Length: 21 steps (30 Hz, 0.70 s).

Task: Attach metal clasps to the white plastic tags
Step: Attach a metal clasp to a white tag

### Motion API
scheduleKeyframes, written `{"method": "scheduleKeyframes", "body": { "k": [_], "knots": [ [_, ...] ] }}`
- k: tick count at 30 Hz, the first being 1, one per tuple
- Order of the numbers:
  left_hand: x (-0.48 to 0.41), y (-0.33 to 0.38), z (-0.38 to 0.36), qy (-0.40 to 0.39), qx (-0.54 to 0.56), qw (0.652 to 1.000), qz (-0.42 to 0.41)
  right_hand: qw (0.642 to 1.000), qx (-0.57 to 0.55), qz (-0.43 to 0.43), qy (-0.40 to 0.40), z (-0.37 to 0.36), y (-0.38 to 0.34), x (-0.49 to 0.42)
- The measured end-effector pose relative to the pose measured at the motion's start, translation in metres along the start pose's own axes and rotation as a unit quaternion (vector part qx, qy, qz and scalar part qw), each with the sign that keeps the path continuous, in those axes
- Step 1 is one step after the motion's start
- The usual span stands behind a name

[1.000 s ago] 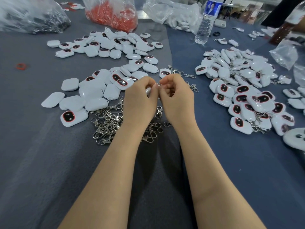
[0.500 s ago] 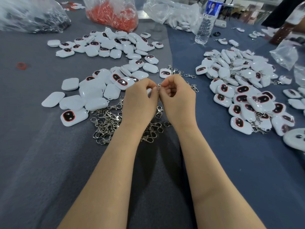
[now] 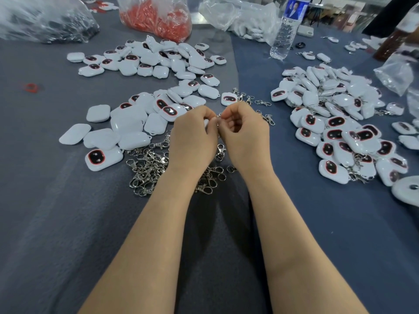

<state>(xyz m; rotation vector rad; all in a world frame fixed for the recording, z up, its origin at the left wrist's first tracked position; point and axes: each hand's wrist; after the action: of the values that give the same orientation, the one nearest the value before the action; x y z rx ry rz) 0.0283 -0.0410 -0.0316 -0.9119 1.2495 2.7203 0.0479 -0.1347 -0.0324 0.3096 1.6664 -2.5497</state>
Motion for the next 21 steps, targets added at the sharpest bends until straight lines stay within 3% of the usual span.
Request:
{"method": "scheduleKeyframes", "body": {
  "k": [9, 13, 16, 21],
  "knots": [
    [-0.0004, -0.0048, 0.0017, -0.019, 0.007, 1.0, 0.003, 1.0, 0.009, 0.007, -0.026, 0.0014, 0.0037, -0.0011],
    [0.0, -0.0038, 0.004, -0.047, 0.095, 0.994, 0.039, 1.0, 0.013, -0.012, -0.014, 0.0028, 0.0068, -0.0028],
    [-0.0016, -0.0026, 0.0054, 0.004, 0.173, 0.978, 0.114, 1.0, 0.016, -0.024, 0.009, 0.0042, 0.0077, -0.0038],
    [-0.0073, -0.0051, 0.0049, 0.082, 0.148, 0.974, 0.148, 1.0, 0.001, -0.026, -0.015, 0.0009, 0.004, 0.0001]
  ]
}}
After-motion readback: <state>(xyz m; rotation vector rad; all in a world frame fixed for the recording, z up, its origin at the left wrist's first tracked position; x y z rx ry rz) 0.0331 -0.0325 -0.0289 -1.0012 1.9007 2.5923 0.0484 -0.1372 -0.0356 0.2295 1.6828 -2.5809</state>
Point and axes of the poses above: each hand's wrist, its own x-axis away from the middle knuckle, its own z-axis out of the back of the hand, y = z × x, and after that the axes turned 11 degrees about -z, right-handed
